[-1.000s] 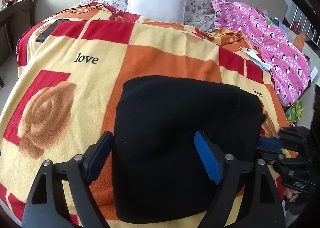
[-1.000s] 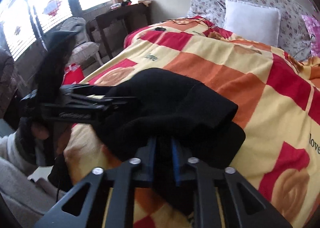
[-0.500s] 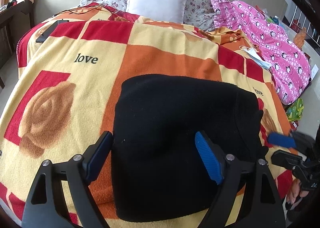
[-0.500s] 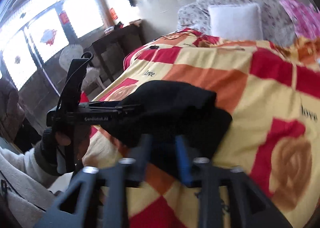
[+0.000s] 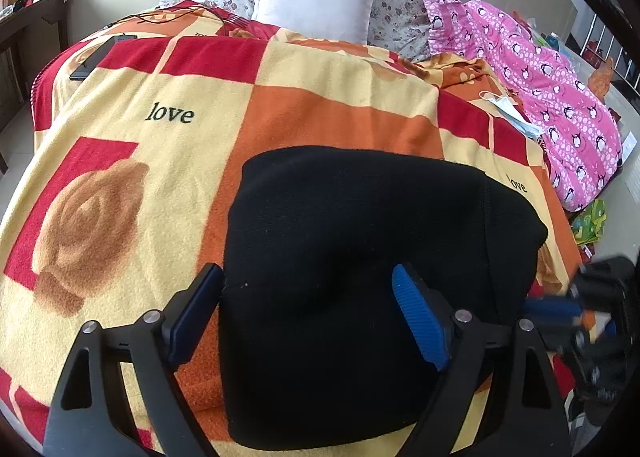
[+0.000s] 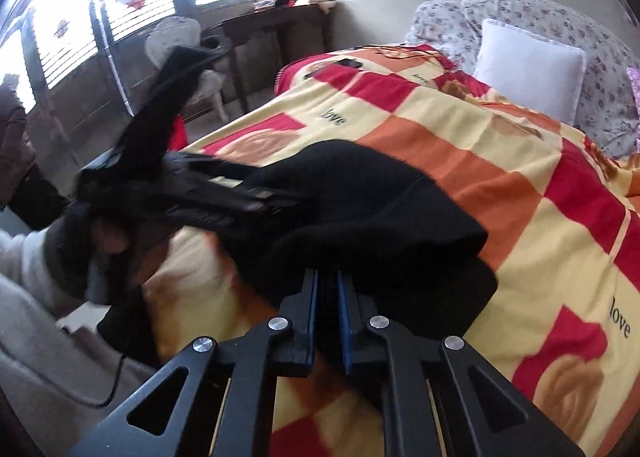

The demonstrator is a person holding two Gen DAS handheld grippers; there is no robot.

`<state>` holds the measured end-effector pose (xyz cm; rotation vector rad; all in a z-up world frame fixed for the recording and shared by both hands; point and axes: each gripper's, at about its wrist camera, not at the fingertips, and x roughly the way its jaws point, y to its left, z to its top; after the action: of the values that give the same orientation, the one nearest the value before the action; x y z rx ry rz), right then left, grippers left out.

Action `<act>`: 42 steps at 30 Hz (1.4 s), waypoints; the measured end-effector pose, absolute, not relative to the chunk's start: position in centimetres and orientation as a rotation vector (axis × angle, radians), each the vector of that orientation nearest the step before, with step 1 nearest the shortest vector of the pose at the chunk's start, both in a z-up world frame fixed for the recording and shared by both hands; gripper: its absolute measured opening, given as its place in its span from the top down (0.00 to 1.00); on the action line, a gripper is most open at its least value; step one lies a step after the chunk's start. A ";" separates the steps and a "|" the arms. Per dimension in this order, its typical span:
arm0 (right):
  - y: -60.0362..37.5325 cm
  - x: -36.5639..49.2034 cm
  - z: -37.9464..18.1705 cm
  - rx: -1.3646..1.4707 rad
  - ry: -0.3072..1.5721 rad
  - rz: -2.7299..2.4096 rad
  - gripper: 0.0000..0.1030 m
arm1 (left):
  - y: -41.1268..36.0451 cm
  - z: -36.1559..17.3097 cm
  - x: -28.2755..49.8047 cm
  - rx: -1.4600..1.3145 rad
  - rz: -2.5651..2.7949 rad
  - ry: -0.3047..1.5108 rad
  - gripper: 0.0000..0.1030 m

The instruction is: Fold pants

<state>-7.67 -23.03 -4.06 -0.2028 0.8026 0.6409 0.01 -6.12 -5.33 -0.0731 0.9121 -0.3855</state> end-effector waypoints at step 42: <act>-27.4 -10.2 -5.0 0.031 0.793 0.944 0.66 | -6.4 -4.7 0.5 -0.022 -0.404 0.912 0.16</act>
<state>-10.18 -27.36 -5.00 0.0306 0.7930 0.9440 0.46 -6.39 -4.67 -0.0217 0.9122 -0.4036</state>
